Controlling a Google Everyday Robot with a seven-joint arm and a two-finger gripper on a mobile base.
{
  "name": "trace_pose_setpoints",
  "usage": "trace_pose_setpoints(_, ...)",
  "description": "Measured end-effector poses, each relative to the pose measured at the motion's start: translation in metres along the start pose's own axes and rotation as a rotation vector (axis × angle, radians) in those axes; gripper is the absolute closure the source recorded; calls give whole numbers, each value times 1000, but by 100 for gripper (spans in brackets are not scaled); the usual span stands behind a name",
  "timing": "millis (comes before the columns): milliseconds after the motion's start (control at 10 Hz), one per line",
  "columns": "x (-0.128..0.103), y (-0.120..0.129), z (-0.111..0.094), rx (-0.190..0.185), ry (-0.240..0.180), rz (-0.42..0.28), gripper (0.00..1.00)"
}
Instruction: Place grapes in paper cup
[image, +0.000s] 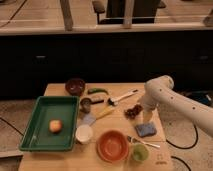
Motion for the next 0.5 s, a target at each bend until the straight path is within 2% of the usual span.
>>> trace_pose_setpoints(500,-10,-2,12,6,-23,-7,20)
